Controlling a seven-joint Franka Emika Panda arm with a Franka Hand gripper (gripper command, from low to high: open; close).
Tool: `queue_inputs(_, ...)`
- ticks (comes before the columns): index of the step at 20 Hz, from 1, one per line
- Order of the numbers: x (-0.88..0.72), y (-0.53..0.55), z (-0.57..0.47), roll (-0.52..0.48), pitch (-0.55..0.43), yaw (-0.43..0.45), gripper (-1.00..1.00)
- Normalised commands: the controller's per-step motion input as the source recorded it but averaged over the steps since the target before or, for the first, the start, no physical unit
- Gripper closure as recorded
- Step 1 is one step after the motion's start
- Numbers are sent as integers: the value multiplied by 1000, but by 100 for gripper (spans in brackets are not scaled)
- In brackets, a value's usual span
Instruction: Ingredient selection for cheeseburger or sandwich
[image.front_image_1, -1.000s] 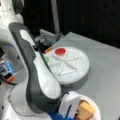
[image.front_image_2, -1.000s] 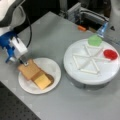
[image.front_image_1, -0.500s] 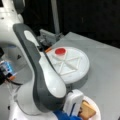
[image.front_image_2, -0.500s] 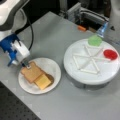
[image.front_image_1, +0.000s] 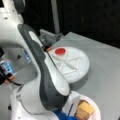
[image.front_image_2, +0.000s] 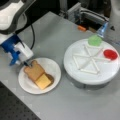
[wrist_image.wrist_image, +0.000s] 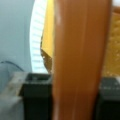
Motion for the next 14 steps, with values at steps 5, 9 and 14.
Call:
queue_inputs(5,-185,92,-95,-56,-96,47,100)
queue_inputs(9,-204,135,-38,-4,-131,5,100)
queue_inputs(14,-192,185,-9,23,-159,-21,100)
